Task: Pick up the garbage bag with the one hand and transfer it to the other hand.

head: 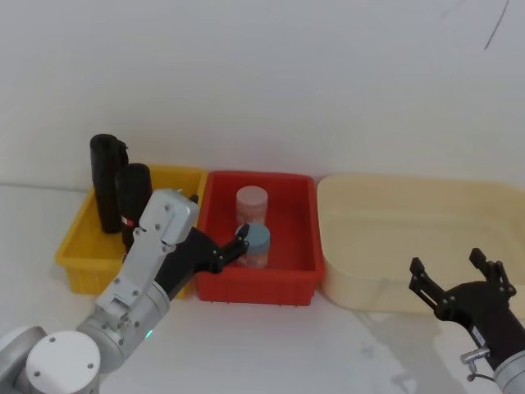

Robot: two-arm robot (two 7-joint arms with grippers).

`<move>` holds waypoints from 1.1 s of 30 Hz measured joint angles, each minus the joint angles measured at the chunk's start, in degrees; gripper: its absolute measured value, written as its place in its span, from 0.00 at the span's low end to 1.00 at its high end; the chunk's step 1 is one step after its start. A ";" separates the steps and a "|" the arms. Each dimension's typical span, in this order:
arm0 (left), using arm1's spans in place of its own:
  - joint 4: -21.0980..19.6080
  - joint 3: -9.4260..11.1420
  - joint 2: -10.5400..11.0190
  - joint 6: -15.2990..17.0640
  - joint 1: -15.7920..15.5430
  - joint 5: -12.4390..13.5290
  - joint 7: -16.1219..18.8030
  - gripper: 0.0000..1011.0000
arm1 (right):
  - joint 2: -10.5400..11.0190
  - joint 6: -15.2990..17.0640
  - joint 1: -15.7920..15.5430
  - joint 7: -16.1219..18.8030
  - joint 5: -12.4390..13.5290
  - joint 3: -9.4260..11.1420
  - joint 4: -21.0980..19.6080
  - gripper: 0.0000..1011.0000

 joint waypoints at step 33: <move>-0.01 0.00 0.00 0.00 0.00 0.00 0.00 0.99 | 0.00 0.00 0.00 0.00 0.00 0.00 0.00 0.99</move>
